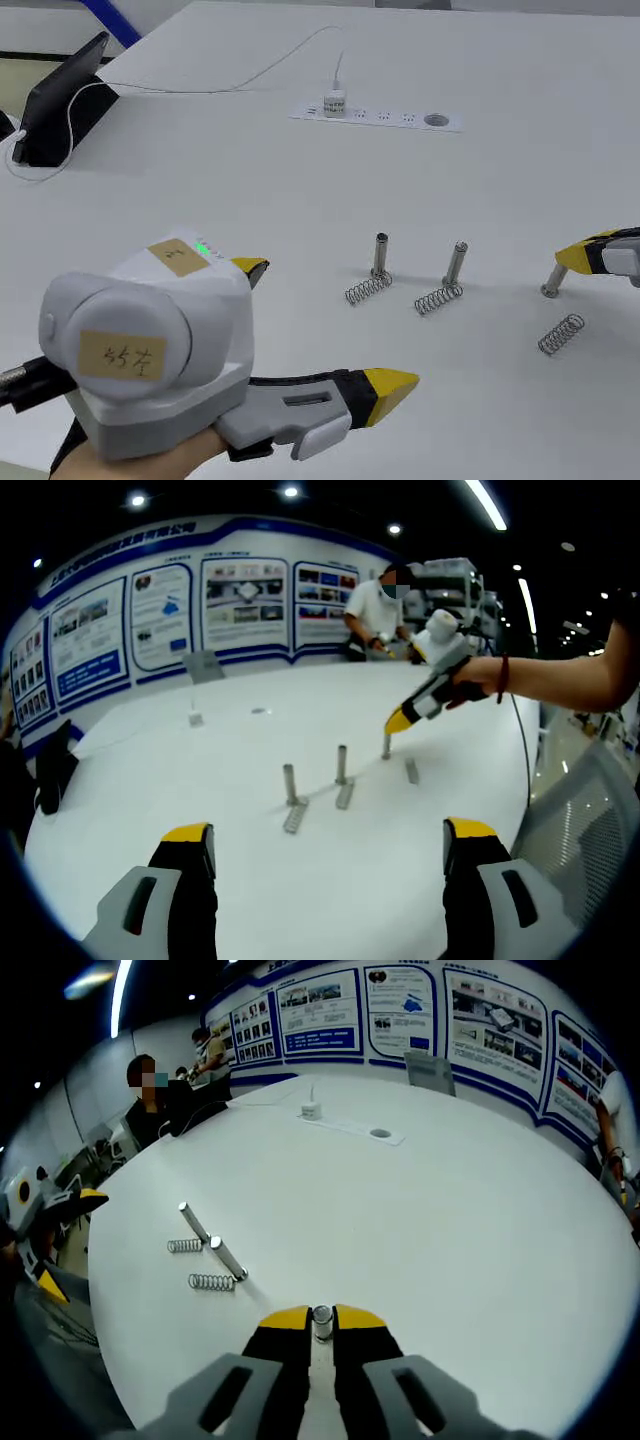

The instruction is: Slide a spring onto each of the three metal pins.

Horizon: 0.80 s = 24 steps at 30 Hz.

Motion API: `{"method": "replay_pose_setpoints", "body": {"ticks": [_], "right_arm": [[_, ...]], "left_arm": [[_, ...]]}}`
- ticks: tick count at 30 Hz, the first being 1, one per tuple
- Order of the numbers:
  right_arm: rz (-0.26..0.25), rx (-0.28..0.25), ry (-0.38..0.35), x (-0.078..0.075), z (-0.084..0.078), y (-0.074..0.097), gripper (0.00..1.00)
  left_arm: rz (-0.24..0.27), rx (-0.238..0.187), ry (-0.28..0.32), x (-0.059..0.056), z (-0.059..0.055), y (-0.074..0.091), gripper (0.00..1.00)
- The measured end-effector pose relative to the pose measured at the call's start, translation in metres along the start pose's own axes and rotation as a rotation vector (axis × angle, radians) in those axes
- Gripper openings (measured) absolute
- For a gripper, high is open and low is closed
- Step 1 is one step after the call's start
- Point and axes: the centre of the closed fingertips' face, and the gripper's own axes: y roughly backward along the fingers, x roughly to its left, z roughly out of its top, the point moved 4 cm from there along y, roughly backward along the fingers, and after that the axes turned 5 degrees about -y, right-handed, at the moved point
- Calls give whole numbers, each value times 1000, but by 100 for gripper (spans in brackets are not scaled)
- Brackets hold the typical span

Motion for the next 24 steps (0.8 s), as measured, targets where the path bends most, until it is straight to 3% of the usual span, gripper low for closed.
{"method": "replay_pose_setpoints", "body": {"ticks": [13,22,24], "right_arm": [[6,13,2,1,-2,1,9],[10,12,54,1,-1,0,9],[-15,12,69,-1,-1,0,14]], "left_arm": [[12,12,-12,2,-2,0,93],[20,18,-17,3,-3,1,90],[21,20,-19,3,-3,0,89]]}}
